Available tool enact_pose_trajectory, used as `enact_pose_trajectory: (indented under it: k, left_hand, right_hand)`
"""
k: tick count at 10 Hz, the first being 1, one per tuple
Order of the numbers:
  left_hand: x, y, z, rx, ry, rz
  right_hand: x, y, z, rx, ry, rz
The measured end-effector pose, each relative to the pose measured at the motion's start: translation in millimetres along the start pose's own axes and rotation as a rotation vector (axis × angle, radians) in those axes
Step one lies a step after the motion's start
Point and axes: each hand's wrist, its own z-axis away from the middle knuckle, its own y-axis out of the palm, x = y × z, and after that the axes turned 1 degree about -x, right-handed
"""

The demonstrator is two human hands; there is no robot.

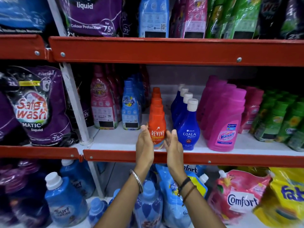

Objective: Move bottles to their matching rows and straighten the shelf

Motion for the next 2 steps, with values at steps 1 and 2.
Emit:
enact_pose_trajectory:
  k: [1, 2]
  left_hand:
    - [-6.7, 0.3, 7.9, -0.034, 0.050, 0.018]
    - [-16.6, -0.4, 17.2, -0.152, 0.252, -0.078]
  right_hand:
    - [5.9, -13.2, 8.4, 0.012, 0.024, 0.006]
    - [2.2, -48.1, 38.4, -0.054, -0.021, -0.008]
